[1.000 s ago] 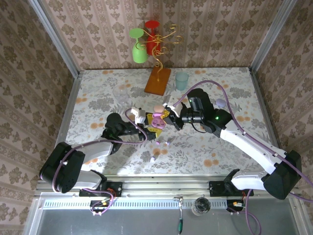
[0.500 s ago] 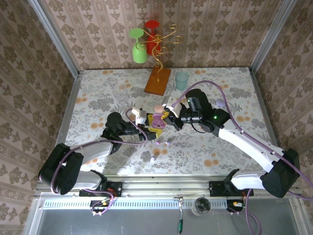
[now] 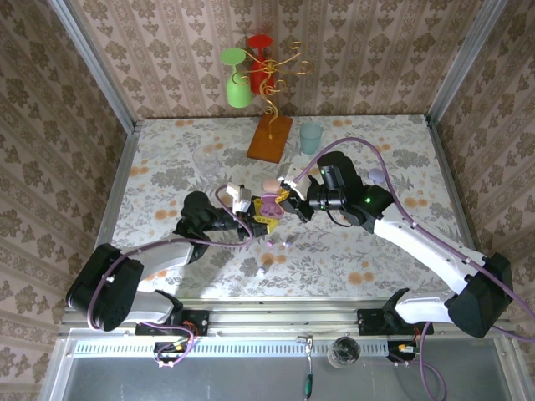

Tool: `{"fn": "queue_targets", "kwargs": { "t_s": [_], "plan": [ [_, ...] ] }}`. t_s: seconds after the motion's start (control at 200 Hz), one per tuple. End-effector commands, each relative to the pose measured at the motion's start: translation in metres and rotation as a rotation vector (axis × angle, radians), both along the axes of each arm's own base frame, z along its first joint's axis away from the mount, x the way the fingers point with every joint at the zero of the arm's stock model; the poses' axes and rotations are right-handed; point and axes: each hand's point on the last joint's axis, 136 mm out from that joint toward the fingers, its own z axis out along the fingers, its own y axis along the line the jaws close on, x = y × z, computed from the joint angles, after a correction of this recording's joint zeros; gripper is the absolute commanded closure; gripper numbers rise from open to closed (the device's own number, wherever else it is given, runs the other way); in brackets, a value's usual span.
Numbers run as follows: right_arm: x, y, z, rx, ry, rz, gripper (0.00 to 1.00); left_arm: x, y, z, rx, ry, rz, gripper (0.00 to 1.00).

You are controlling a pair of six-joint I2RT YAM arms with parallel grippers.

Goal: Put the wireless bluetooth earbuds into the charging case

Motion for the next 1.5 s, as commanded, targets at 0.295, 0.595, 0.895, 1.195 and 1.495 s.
{"fn": "queue_targets", "kwargs": {
  "t_s": [0.295, 0.595, 0.895, 1.195, 1.495],
  "plan": [
    [-0.005, 0.000, 0.031, 0.078, -0.017, -0.016, 0.78, 0.005, 0.001, 0.014, -0.038, -0.053, 0.027, 0.66],
    [-0.017, -0.025, 0.061, 0.160, -0.088, -0.111, 0.26, 0.010, 0.007, 0.015, -0.052, -0.069, 0.067, 0.65],
    [0.010, -0.090, 0.038, 0.342, 0.114, -0.548, 0.24, 0.025, 0.019, 0.020, -0.083, -0.111, 0.164, 0.67],
    [0.020, -0.091, -0.056, 0.340, 0.437, -0.728, 0.25, 0.061, 0.035, 0.017, -0.070, -0.088, 0.292, 0.67],
    [0.014, -0.044, -0.130, 0.225, 0.646, -0.677, 0.31, 0.097, 0.071, 0.025, -0.082, -0.080, 0.440, 0.68]
  ]
}}
